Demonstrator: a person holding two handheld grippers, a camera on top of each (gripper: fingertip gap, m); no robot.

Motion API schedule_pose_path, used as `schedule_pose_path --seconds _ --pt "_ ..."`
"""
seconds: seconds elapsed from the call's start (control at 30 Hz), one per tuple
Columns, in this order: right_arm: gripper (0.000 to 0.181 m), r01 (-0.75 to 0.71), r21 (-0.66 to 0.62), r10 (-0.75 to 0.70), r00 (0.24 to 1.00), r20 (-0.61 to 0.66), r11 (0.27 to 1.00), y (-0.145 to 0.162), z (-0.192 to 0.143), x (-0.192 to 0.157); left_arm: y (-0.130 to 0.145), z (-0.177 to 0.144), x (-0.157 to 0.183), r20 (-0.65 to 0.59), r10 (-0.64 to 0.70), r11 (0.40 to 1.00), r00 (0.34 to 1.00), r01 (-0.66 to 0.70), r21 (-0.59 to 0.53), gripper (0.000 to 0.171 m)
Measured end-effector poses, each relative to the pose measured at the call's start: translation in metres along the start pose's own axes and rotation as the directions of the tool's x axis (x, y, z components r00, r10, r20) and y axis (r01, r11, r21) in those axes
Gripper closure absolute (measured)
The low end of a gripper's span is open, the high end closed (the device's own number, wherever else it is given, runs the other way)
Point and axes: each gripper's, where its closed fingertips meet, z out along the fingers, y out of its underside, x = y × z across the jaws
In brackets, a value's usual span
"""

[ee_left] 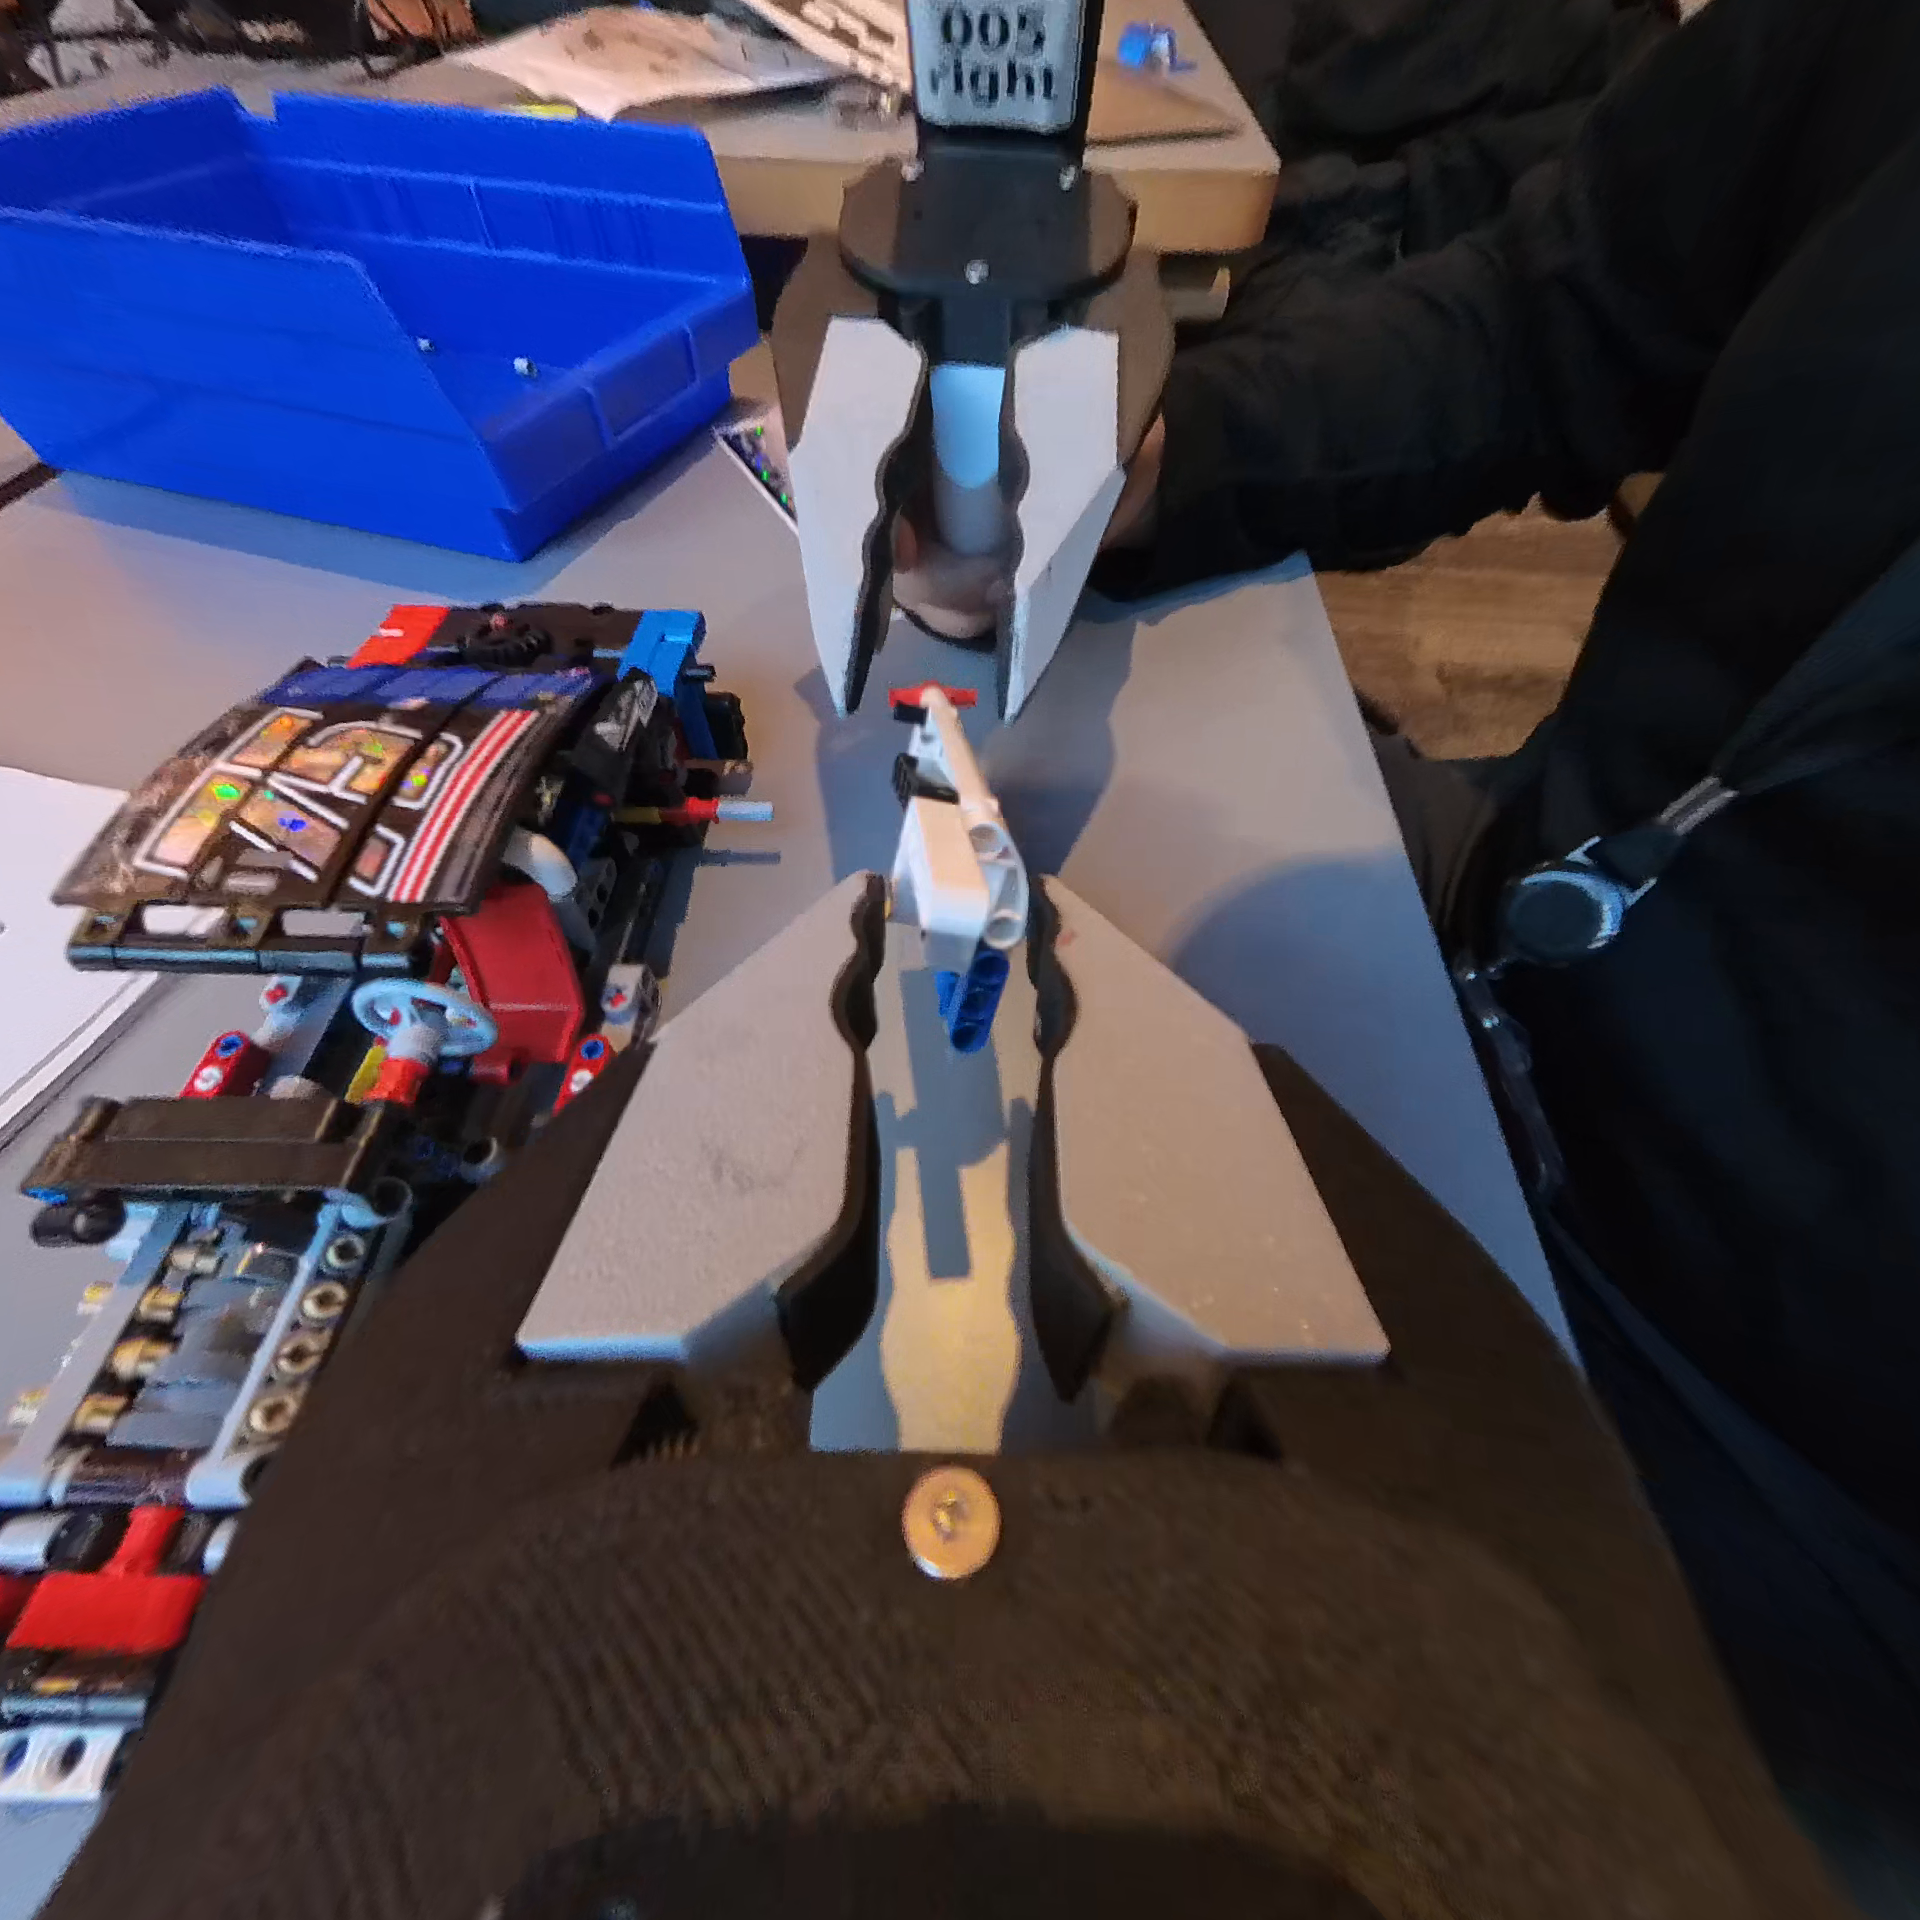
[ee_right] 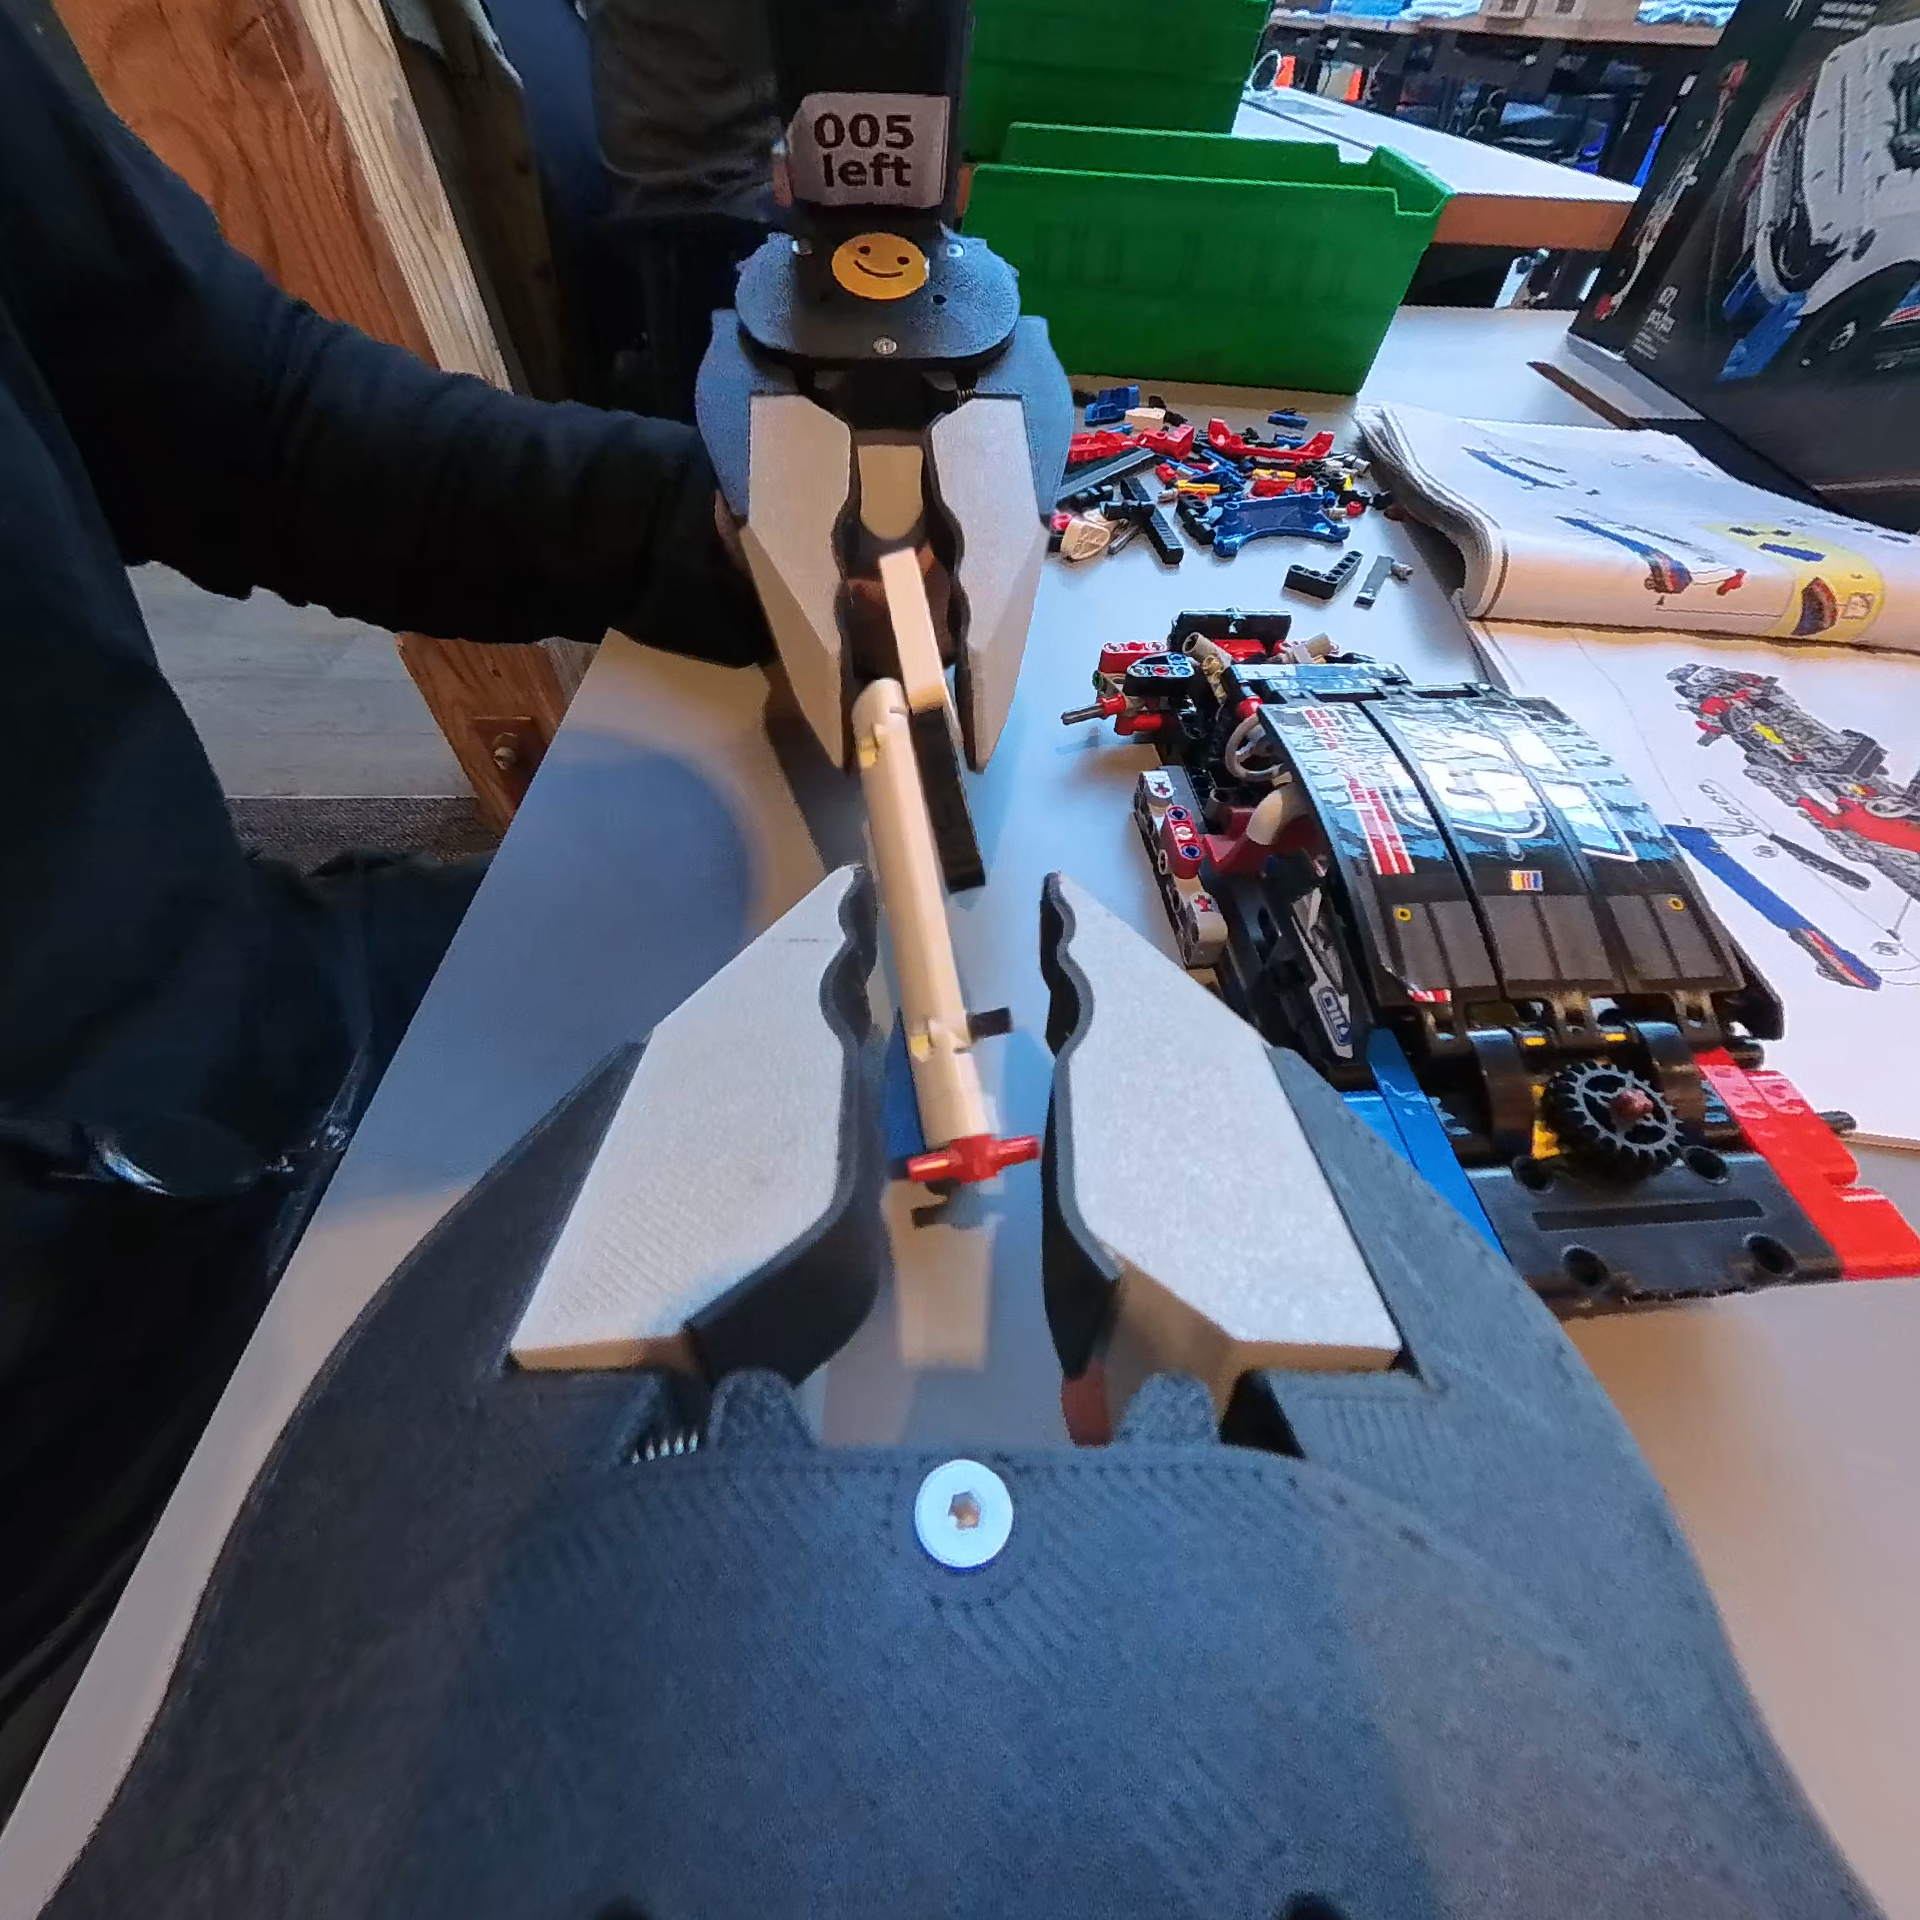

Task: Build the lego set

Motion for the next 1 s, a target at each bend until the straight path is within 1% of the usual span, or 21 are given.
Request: schedule_pose_path --seconds 0.07,0.2,0.33,0.37,0.43,0.67,1.0 --pt "0.150 -0.005 0.013 0.005 1.000 -0.009 1.000 -0.002 -0.002 0.002 -0.009 -0.001 0.001 -0.018 0.015 1.000 1.000 -0.015 0.018 0.147" --pt "0.151 -0.020 0.032 0.020 1.000 -0.010 0.999 -0.005 -0.005 0.004 -0.018 0.004 -0.006 -0.039 0.073 0.997 0.997 -0.073 -0.007 0.147" --pt "0.150 -0.021 0.020 0.022 1.000 -0.014 1.000 -0.002 -0.005 0.005 -0.015 0.010 -0.008 -0.093 0.042 0.999 0.995 -0.040 0.019 0.147" --pt "0.150 -0.022 0.017 0.022 1.000 -0.015 1.000 -0.001 -0.005 0.005 -0.012 0.010 -0.008 -0.095 0.038 0.999 0.995 -0.037 0.006 0.147" --pt "0.151 -0.019 0.014 0.019 1.000 -0.010 1.000 -0.001 -0.004 0.004 -0.011 0.010 -0.006 -0.080 0.080 0.997 0.994 -0.080 0.003 0.147" --pt "0.151 -0.003 -0.009 0.003 1.000 0.002 1.000 0.001 0.001 0.001 -0.001 0.018 -0.008 -0.049 0.118 0.991 0.992 -0.121 -0.056 0.147" --pt "0.151 -0.012 0.003 0.012 1.000 -0.023 1.000 0.000 -0.002 0.007 -0.004 0.015 -0.013 -0.016 0.124 0.991 0.992 -0.125 -0.045 0.147"
